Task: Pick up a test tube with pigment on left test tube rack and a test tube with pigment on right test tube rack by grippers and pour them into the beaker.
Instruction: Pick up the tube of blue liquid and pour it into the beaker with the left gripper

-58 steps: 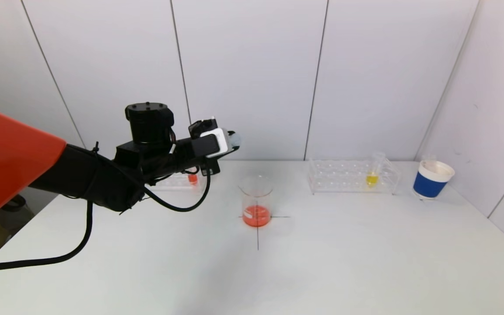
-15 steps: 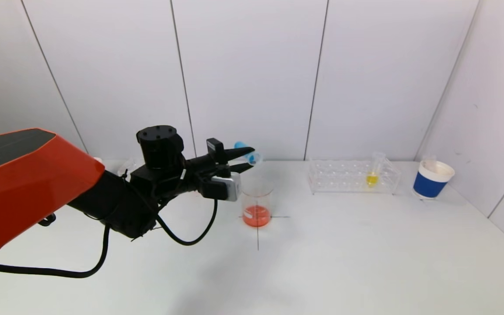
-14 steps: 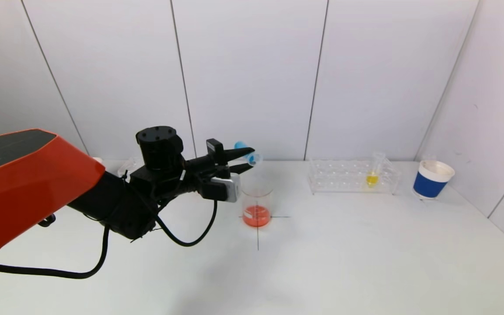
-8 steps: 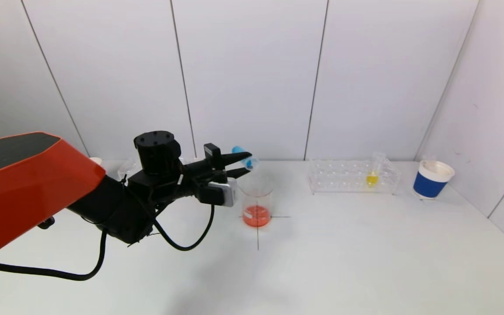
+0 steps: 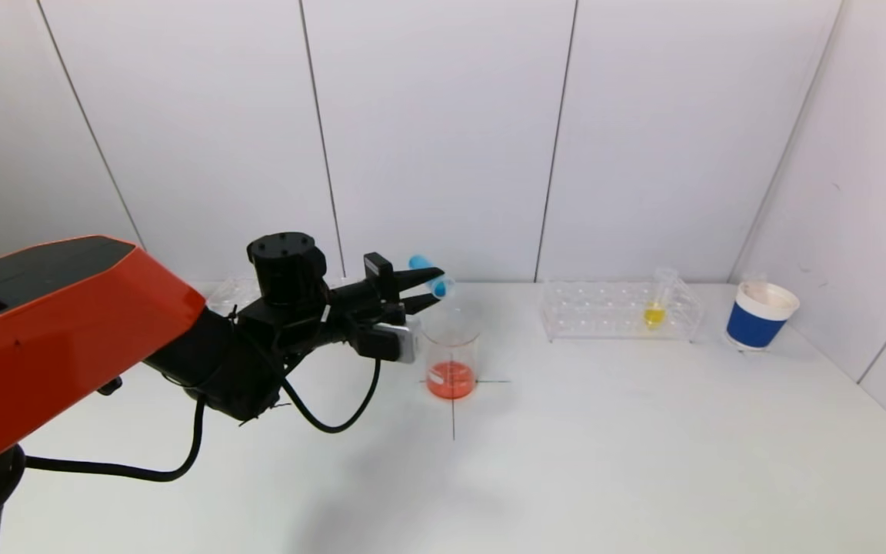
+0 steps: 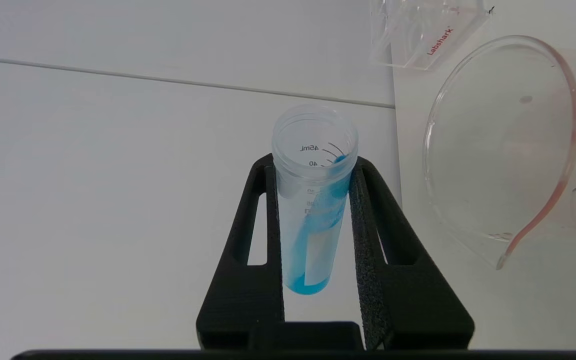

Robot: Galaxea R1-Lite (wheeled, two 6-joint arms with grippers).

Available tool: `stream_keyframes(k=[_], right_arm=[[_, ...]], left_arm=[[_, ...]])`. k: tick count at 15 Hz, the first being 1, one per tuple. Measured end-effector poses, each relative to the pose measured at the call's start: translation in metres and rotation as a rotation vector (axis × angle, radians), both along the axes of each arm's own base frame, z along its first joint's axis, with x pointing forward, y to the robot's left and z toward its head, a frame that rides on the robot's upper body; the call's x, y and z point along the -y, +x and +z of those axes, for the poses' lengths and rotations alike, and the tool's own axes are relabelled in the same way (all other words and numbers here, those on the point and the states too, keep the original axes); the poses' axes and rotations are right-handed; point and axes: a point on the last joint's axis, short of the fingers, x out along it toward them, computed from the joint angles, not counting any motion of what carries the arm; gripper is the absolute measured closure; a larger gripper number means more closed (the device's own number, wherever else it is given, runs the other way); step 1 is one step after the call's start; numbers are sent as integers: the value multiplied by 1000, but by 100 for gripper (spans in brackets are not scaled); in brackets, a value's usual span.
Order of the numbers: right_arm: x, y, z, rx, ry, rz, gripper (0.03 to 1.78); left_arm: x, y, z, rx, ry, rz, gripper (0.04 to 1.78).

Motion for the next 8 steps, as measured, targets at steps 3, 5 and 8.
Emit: stream_keyframes(k=[3, 5, 8], right_arm=[[0, 0, 0, 0, 0, 0, 4], [0, 0, 0, 0, 0, 0, 4], [0, 0, 0, 0, 0, 0, 4]], left_arm=[[-1, 4, -4, 22, 25, 7, 140], [-3, 5, -6, 30, 43, 11, 140], [-4, 6, -7, 45, 59, 16, 140]])
